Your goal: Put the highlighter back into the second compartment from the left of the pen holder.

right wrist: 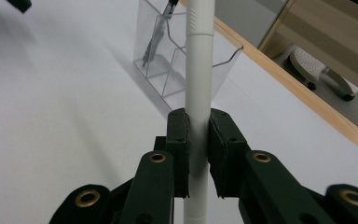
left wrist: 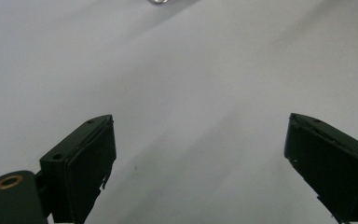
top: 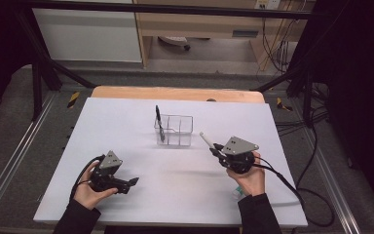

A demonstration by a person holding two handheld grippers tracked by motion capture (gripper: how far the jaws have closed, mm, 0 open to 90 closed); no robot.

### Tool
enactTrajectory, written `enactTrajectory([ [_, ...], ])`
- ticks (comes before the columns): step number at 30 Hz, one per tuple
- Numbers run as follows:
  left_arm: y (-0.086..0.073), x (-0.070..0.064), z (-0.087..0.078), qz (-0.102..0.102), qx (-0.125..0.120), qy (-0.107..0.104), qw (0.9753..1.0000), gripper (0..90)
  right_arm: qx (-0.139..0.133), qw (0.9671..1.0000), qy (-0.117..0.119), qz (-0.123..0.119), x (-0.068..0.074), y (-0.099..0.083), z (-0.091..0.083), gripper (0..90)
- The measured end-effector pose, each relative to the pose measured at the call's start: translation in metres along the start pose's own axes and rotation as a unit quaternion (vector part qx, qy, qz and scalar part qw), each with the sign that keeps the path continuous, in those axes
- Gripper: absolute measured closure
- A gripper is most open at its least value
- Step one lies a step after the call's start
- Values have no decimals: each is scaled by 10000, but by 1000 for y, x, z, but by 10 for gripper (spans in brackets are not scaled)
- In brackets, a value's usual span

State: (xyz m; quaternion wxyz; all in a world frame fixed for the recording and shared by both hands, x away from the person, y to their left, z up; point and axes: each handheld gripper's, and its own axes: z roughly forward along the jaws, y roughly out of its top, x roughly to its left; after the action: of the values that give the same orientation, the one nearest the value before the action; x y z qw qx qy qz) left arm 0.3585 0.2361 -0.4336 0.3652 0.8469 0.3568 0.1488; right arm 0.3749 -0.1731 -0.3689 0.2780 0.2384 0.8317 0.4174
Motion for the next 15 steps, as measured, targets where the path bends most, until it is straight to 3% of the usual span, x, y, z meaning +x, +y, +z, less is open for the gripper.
enactTrajectory([
  [9,-13,10,-8,-158,-104,149,9997,85,-570,9962,105,645,-2,19,3,791],
  [15,-17,14,-12,-224,-156,192,9994,86,-992,9866,73,1291,-5,39,10,791],
])
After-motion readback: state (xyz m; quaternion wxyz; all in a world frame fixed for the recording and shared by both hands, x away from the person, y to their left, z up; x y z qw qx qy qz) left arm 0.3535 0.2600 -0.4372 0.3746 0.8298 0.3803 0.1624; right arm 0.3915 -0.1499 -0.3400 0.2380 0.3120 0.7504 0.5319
